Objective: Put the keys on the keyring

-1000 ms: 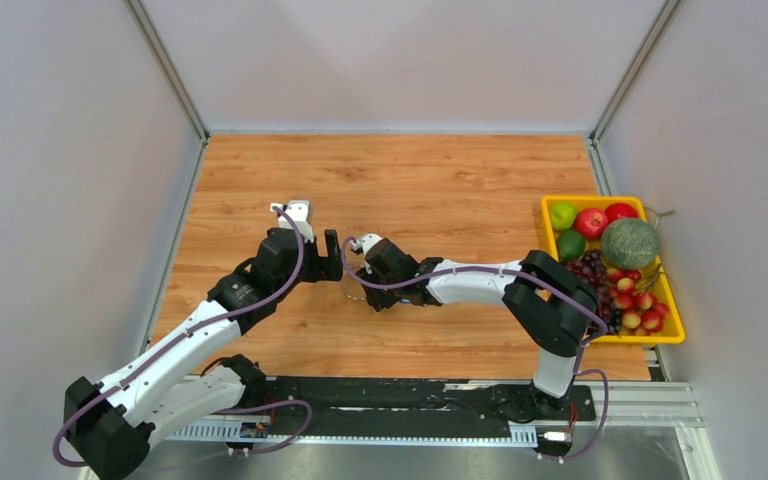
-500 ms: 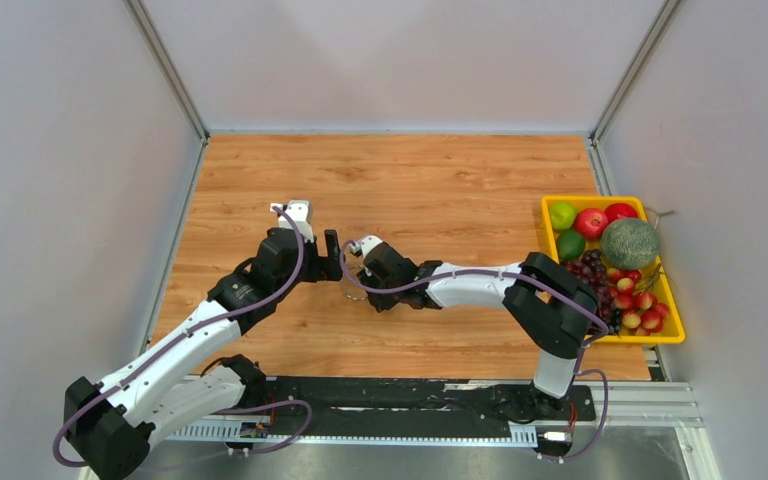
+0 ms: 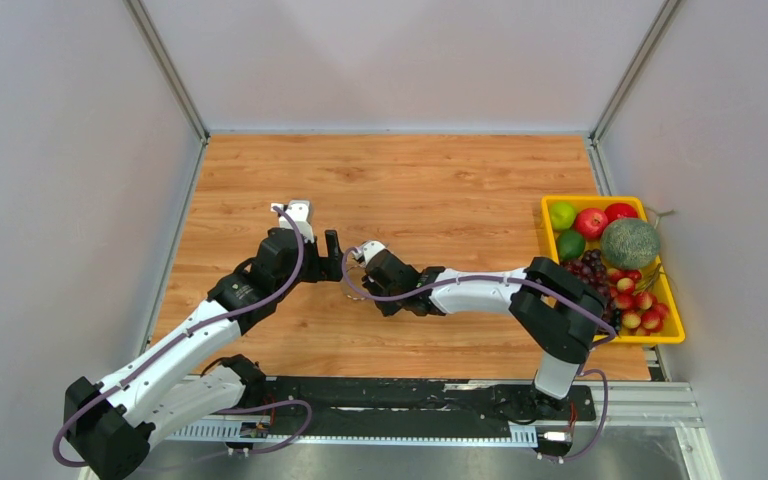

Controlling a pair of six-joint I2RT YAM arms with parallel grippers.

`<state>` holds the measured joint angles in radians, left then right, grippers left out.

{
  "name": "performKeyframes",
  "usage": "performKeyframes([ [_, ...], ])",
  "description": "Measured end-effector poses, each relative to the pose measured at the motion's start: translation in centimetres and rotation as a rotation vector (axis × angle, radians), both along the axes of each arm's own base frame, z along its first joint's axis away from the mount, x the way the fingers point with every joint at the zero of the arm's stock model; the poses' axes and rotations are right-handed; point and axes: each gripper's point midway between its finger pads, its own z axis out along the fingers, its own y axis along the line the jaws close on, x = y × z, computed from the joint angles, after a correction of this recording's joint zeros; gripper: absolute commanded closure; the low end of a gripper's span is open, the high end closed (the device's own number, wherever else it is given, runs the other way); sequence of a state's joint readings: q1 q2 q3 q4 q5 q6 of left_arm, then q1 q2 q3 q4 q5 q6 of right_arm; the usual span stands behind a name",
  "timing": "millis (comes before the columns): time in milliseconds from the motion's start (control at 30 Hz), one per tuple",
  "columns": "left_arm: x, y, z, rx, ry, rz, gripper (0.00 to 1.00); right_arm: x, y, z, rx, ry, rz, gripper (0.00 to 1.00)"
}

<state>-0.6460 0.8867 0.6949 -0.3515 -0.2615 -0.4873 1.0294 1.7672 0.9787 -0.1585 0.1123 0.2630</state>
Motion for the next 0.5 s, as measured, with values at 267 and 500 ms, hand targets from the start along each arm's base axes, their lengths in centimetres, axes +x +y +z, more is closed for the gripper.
performKeyframes([
  [267,-0.08,-0.14,0.00,-0.004,0.003,-0.008,0.00,-0.01,0.09,0.06,-0.002,-0.003,0.003,0.78],
  [500,-0.09,-0.14,-0.01,-0.004,0.003,-0.008,0.00,0.13,0.38,0.02,0.000,-0.005,0.005,0.78],
])
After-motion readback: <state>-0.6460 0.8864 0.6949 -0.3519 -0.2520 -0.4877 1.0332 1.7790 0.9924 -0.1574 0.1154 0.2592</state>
